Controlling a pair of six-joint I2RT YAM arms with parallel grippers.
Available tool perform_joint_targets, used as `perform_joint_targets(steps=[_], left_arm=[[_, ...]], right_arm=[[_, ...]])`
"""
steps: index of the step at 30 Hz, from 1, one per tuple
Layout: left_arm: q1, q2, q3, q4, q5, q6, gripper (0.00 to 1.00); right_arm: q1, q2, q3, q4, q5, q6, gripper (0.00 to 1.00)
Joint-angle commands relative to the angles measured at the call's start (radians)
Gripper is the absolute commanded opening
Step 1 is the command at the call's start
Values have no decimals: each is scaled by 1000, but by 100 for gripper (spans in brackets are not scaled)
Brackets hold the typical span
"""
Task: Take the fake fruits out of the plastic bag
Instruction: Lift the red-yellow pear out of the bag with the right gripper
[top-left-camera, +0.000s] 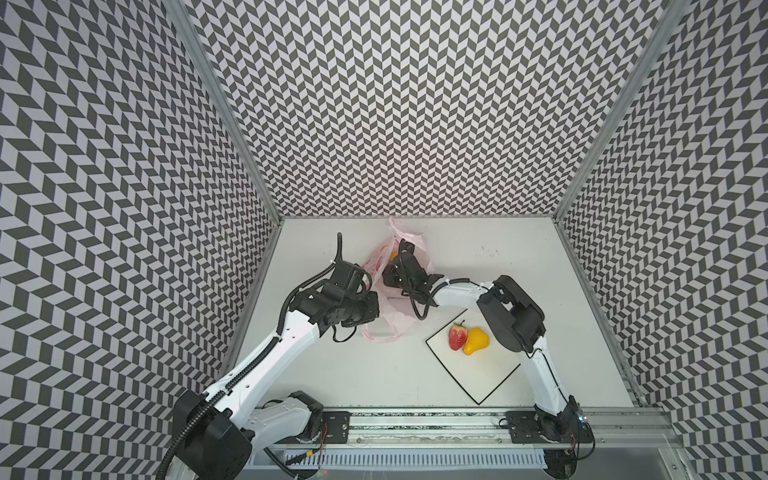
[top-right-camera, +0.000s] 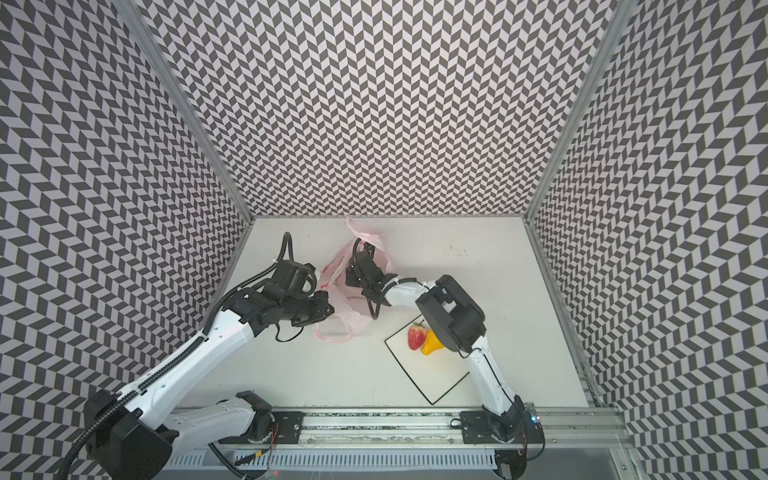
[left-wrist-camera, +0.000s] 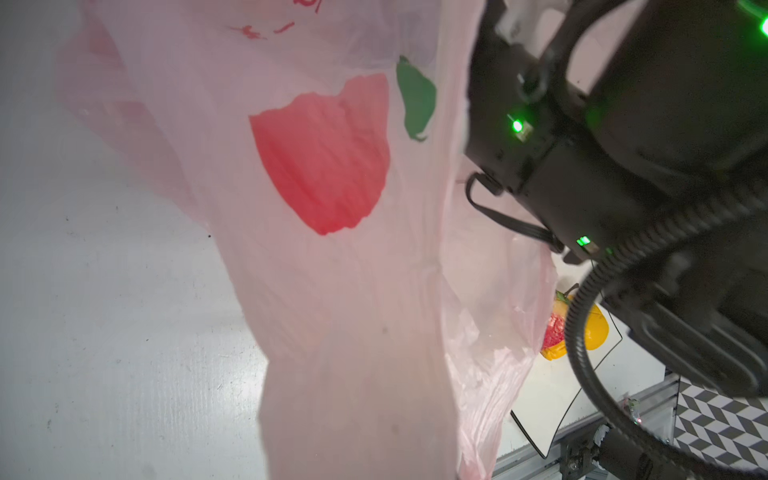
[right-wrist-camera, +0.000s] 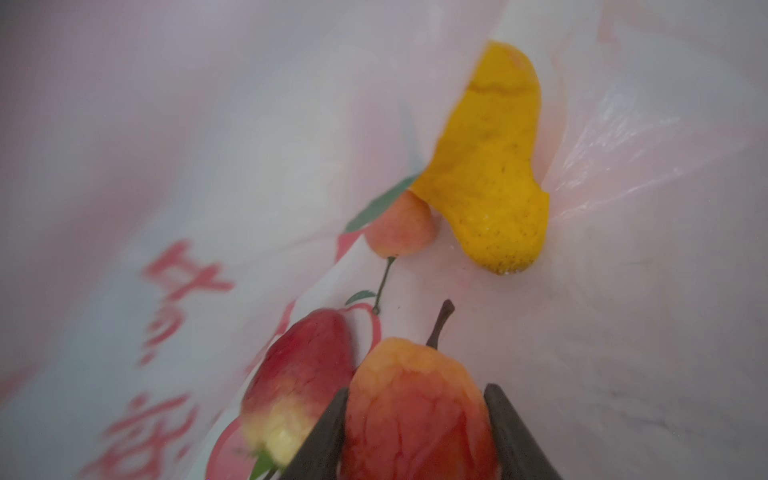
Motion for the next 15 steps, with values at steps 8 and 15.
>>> perform_joint_targets(steps=[8, 15], left_arm=[[-7, 1, 28, 70, -50, -35, 0], [-6, -4, 16, 91, -51, -43, 0]], right_arm=[[-1, -279, -240, 44, -288, -285, 32], [9, -488, -369, -38, -336, -413, 33]])
